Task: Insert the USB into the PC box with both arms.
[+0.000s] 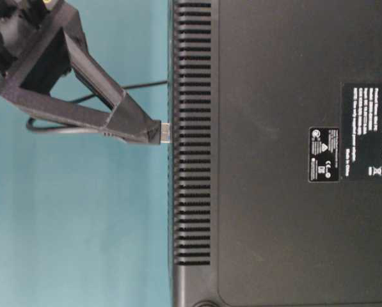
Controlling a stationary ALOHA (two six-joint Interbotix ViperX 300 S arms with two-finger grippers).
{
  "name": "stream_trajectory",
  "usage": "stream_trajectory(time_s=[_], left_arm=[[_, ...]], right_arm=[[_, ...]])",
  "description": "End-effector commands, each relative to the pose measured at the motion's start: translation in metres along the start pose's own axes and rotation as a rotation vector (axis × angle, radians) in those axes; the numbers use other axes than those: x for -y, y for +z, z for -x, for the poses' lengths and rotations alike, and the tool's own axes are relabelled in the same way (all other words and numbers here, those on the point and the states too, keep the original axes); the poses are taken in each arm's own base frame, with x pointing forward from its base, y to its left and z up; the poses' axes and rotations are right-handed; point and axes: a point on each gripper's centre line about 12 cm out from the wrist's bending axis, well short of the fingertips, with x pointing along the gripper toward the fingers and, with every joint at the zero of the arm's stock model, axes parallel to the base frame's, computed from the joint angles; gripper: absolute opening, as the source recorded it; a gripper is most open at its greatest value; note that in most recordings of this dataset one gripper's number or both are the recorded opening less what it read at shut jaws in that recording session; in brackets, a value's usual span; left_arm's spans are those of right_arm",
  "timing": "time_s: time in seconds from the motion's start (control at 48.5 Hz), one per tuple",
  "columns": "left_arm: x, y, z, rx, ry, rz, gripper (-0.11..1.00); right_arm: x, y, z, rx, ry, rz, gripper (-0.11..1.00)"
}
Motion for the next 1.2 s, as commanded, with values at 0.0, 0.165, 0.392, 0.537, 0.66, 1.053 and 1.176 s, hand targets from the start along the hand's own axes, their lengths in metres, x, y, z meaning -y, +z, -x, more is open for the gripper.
stream_trajectory(time_s=[0.0, 0.165, 0.392, 0.537, 0.66, 1.053, 1.176], left_arm=[[-0.001, 0.007, 0.001, 0.025, 0.004, -0.002, 0.00], [-0.001, 0.008, 0.002, 0.028, 0.004, -0.002, 0.00], [-0.001, 0.010, 0.003, 0.034, 0.003, 0.000, 0.00], [-0.001, 0.009, 0.003, 0.032, 0.003, 0.000, 0.00], [-0.001, 0.009, 0.003, 0.031, 0.003, 0.000, 0.00], [-0.001, 0.008, 0.002, 0.029, 0.004, -0.002, 0.00], [-0.001, 0.008, 0.002, 0.029, 0.004, -0.002, 0.00]], right_arm=[[-0.003, 0.000, 0.004, 0.006, 0.006, -0.005, 0.10], [-0.001, 0.000, 0.009, 0.026, 0.008, -0.011, 0.10], [-0.001, 0.001, 0.011, 0.030, 0.009, -0.012, 0.13], [-0.001, 0.002, 0.012, 0.036, 0.010, -0.011, 0.23], [-0.001, 0.001, 0.012, 0.032, 0.009, -0.011, 0.39], [0.007, 0.003, 0.029, 0.079, -0.007, -0.011, 0.63], [0.012, 0.007, 0.040, 0.135, -0.007, -0.019, 0.63]])
